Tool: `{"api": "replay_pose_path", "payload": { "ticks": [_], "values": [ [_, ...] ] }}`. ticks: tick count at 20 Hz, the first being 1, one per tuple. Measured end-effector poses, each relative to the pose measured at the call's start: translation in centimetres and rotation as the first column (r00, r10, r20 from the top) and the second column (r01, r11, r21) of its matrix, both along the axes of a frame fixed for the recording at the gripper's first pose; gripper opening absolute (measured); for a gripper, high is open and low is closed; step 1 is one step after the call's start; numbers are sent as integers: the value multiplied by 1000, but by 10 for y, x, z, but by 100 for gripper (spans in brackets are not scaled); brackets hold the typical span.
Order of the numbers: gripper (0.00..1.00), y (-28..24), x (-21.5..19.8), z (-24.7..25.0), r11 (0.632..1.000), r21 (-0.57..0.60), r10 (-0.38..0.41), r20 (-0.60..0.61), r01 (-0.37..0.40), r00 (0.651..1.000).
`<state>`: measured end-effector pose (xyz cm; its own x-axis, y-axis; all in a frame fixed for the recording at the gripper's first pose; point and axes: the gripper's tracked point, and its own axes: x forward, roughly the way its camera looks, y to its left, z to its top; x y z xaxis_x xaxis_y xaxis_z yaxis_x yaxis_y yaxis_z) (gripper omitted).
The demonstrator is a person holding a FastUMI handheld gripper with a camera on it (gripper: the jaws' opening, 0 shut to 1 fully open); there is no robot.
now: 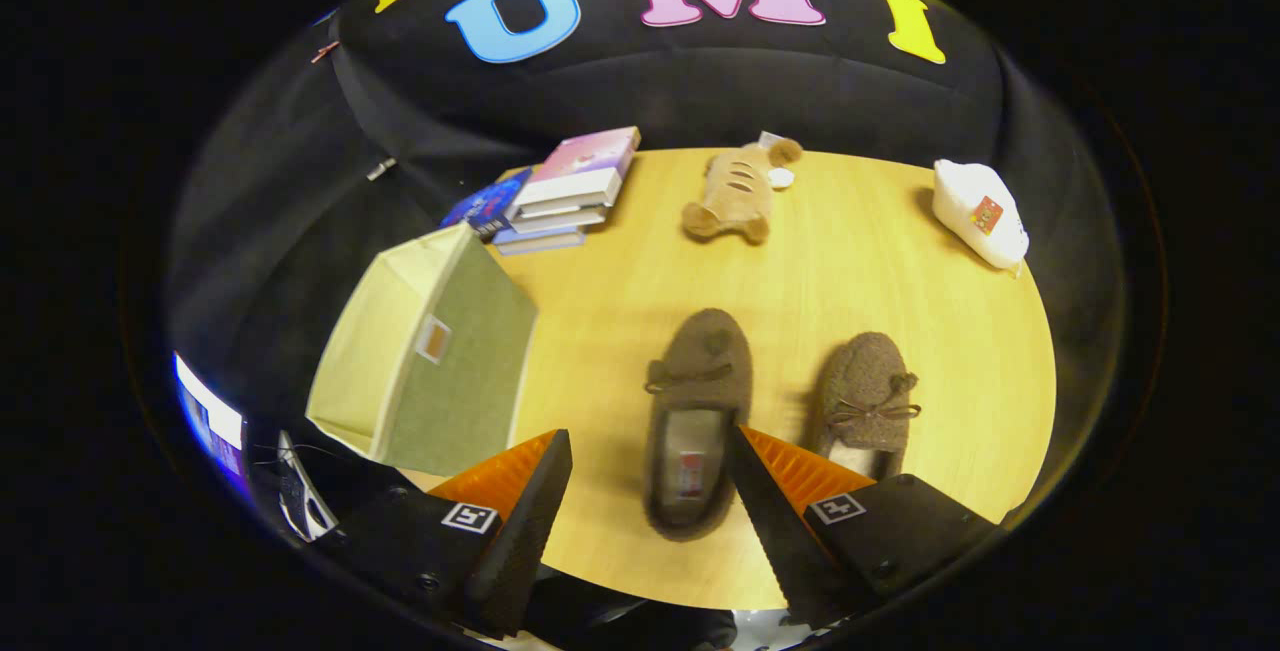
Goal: Open the storage box then place both shoes into the box .Put the left shoe in first, then the right shoe, with the right side of both shoes facing outward in a uniform manner.
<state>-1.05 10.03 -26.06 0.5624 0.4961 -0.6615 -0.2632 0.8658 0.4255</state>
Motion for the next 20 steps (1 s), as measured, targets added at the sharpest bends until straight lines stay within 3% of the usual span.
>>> {"api": "replay_pose_path", "payload": {
  "ticks": [5,7,10,12,13,16,17,19,20],
  "values": [
    [78,-2,11,-57,997,-80,-18,-71,12,997],
    [77,0,16,-72,995,-100,-18,-82,10,996],
    [68,4,22,-92,992,-129,-21,-101,8,995],
    [59,7,26,-100,991,-134,-30,-114,14,993],
    [50,6,27,-103,990,-142,-39,-118,22,992],
    [42,2,31,-108,988,-143,-73,-145,52,987],
    [27,-1,32,-109,987,-145,-92,-152,69,984],
    [9,-2,31,-108,988,-119,-113,-177,93,978],
    [6,-1,32,-108,990,-103,-116,-181,99,977]
  ]
}}
